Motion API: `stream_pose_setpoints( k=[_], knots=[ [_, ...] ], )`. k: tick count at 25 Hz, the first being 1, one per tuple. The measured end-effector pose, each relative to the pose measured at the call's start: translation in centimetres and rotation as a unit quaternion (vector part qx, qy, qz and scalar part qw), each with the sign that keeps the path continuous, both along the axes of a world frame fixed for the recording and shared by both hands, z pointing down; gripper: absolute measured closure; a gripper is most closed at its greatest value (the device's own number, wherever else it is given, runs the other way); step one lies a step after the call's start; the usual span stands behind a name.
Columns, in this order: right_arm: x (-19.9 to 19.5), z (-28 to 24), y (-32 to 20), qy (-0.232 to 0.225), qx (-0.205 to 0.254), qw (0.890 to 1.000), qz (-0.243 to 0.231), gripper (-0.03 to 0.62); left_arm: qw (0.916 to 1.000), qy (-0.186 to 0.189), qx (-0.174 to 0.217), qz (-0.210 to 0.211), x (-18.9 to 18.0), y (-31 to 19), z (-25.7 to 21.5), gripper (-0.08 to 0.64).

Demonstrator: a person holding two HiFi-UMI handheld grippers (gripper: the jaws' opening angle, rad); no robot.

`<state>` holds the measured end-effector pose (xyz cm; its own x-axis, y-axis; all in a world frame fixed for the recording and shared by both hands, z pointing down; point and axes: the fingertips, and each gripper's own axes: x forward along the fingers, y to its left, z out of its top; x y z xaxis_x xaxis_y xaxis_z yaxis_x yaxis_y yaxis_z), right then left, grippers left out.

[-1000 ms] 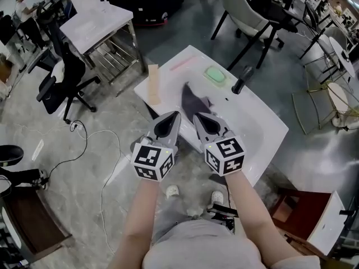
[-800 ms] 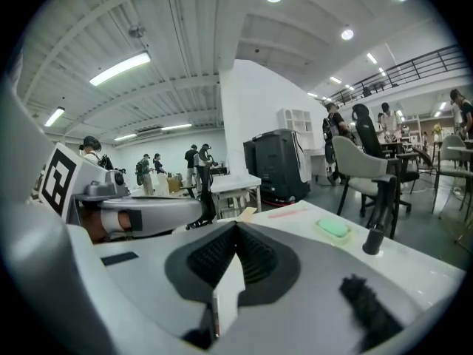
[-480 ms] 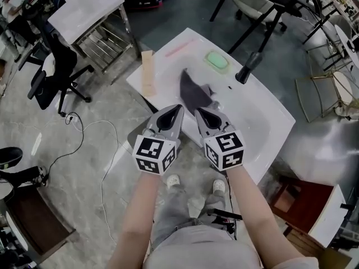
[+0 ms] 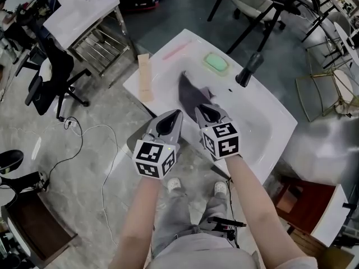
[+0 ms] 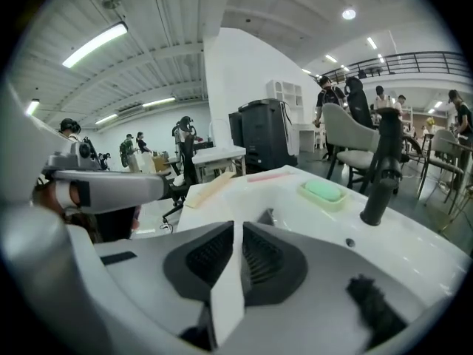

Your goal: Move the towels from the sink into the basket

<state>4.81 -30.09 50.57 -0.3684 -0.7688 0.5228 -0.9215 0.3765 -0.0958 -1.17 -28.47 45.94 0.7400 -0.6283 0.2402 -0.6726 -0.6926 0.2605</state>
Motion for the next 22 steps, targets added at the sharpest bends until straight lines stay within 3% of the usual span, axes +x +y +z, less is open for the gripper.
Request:
stream_pose_setpoints(
  k=[1,3,10,16,22],
  knots=[
    [0.1,0.6,-0.3,0.002,-0.005,1.000,0.000,0.568,1.0000,-0.001,-0.002,0.000,-0.1,-0.1,0.2,0.557],
    [0.4,1.8,-1.0,0.004,-0.019,1.000,0.002,0.469,1.0000,-0.001,-0.005,-0.001,-0.2,-0.2,0.5,0.557],
    [1.0,5.4,-2.7,0.006,-0.059,0.998,0.014,0.388,0.9999,-0.001,-0.013,-0.002,-0.5,-0.4,1.4,0.557],
    [1.8,8.3,-3.5,-0.002,-0.112,0.994,0.020,0.351,0.9998,-0.003,-0.021,0.001,-0.3,0.0,2.5,0.557],
    [2.1,11.2,-4.7,0.049,-0.135,0.990,-0.006,0.350,0.9997,-0.003,-0.024,0.004,-0.1,0.1,3.2,0.557]
  ],
)
